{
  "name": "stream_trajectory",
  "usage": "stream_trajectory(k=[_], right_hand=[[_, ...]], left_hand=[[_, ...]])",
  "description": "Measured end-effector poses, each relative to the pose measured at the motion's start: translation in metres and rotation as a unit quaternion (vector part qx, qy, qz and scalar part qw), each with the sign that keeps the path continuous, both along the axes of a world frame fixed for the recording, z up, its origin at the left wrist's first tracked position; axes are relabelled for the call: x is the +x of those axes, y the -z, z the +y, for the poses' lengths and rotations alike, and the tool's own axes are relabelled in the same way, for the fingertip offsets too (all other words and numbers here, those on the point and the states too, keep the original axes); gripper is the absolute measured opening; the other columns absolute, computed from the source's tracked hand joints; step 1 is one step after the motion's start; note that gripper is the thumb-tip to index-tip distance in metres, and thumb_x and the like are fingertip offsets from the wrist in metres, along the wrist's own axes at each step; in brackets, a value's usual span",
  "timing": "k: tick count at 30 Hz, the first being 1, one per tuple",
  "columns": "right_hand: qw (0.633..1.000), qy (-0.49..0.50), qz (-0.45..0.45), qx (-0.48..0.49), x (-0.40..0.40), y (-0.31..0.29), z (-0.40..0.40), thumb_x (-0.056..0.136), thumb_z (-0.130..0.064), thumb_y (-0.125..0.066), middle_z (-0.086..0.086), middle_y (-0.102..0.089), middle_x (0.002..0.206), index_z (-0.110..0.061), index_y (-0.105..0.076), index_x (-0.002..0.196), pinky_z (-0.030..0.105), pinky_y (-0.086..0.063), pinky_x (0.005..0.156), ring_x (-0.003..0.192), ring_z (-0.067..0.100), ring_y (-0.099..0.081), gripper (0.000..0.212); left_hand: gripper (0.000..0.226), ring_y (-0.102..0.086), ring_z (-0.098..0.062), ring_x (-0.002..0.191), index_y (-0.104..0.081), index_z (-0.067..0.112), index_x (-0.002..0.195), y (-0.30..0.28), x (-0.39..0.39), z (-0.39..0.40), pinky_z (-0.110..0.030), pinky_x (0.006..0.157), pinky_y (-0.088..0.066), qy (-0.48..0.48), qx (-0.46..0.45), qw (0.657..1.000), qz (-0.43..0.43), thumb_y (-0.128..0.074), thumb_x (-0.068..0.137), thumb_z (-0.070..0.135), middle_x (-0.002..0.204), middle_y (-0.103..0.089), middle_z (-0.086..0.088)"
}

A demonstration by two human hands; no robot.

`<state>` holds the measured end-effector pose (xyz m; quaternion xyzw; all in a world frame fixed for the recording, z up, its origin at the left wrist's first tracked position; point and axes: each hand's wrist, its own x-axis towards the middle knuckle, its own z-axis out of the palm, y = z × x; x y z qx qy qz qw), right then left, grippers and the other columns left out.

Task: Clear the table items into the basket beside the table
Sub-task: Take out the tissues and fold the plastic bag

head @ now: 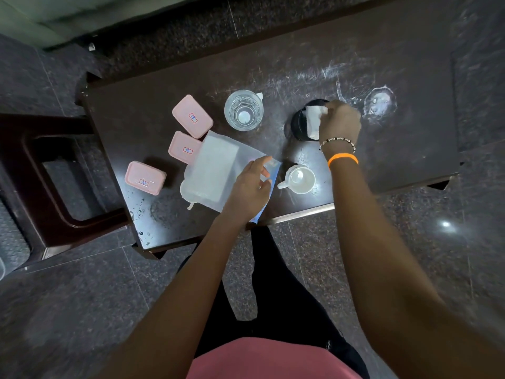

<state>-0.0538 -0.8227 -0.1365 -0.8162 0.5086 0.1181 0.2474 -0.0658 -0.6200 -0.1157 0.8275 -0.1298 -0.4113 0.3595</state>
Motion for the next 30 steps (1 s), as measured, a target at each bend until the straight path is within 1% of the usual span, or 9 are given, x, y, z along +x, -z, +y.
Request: stream_trajectory(k=[4,8,13,16,19,21,24,27,30], right_hand=[[1.0,-0.002,0.01,-0.009,0.0,0.002,-0.001,0.088,-0.001,-0.041,0.021,-0.066,0.111,-0.011,-0.068,0.102,0.037,-0.051,0.082,0.103,0.04,-0.061,0.032],[1.0,-0.013,0.013,0.011,0.009,0.008,0.002,0.088,0.001,-0.04,0.022,-0.065,0.111,-0.008,-0.068,0.101,0.037,-0.05,0.083,0.104,0.039,-0.06,0.032],[0.997,0.025,-0.067,-0.015,-0.004,0.008,0.0,0.086,-0.009,-0.054,0.009,-0.068,0.113,-0.012,-0.064,0.106,0.032,-0.048,0.085,0.107,0.03,-0.061,0.022],[0.997,-0.039,-0.066,-0.016,-0.011,0.012,0.001,0.081,-0.023,-0.066,0.007,-0.055,0.133,-0.015,-0.051,0.126,0.031,-0.036,0.099,0.123,0.028,-0.046,0.049],[0.991,-0.124,0.0,0.054,-0.007,0.02,0.002,0.072,-0.03,-0.076,0.008,-0.023,0.154,-0.017,-0.024,0.145,0.036,-0.019,0.115,0.141,0.03,-0.022,0.091],[0.987,-0.145,0.038,0.064,-0.004,0.026,0.003,0.071,-0.022,-0.078,0.008,-0.014,0.157,-0.021,-0.016,0.147,0.041,-0.025,0.113,0.141,0.034,-0.017,0.099],[0.989,-0.141,0.026,0.038,0.004,0.026,0.005,0.069,-0.013,-0.075,0.009,-0.023,0.151,-0.02,-0.025,0.143,0.041,-0.038,0.103,0.132,0.037,-0.026,0.09],[0.986,-0.167,-0.004,0.023,0.017,0.022,0.013,0.067,-0.016,-0.075,0.01,-0.028,0.147,-0.017,-0.028,0.141,0.043,-0.039,0.102,0.129,0.037,-0.029,0.087],[0.979,-0.202,-0.011,0.026,0.034,0.019,0.025,0.068,-0.017,-0.075,0.01,-0.028,0.147,-0.017,-0.027,0.141,0.044,-0.041,0.1,0.129,0.038,-0.029,0.087]], left_hand=[[0.046,-0.05,-0.011,0.077,-0.044,0.016,0.132,0.002,0.003,-0.003,-0.012,0.074,-0.036,-0.008,-0.001,1.0,0.001,-0.048,0.088,0.005,0.102,-0.051,0.005],[0.045,-0.05,-0.009,0.077,-0.044,0.018,0.132,0.004,0.005,-0.002,-0.018,0.078,-0.039,-0.011,0.002,1.0,0.004,-0.048,0.089,0.006,0.102,-0.052,0.004],[0.043,-0.051,-0.012,0.081,-0.046,0.016,0.13,0.004,0.006,-0.004,-0.015,0.078,-0.039,-0.021,-0.006,1.0,0.001,-0.049,0.089,0.005,0.105,-0.055,-0.001],[0.042,-0.052,-0.011,0.082,-0.046,0.015,0.13,0.005,0.007,-0.006,-0.007,0.073,-0.037,-0.024,-0.007,1.0,-0.001,-0.049,0.089,0.005,0.105,-0.055,-0.001],[0.042,-0.052,-0.01,0.08,-0.047,0.015,0.13,0.006,0.009,-0.007,-0.001,0.069,-0.036,-0.032,-0.008,0.999,-0.001,-0.049,0.089,0.005,0.104,-0.056,0.0],[0.041,-0.052,-0.01,0.082,-0.047,0.015,0.129,0.006,0.011,-0.008,-0.003,0.072,-0.036,-0.039,-0.003,0.999,0.0,-0.049,0.09,0.005,0.104,-0.056,0.0],[0.04,-0.052,-0.009,0.086,-0.047,0.017,0.129,0.005,0.016,-0.006,-0.011,0.078,-0.038,-0.056,0.005,0.998,0.003,-0.049,0.09,0.006,0.103,-0.056,0.002],[0.04,-0.052,-0.01,0.09,-0.048,0.018,0.128,0.005,0.023,-0.003,-0.02,0.086,-0.041,-0.077,0.012,0.997,0.002,-0.049,0.09,0.006,0.105,-0.058,0.0],[0.04,-0.052,-0.012,0.091,-0.048,0.018,0.128,0.006,0.03,0.0,-0.026,0.087,-0.044,-0.099,0.016,0.995,0.008,-0.049,0.09,0.007,0.107,-0.059,-0.003]])
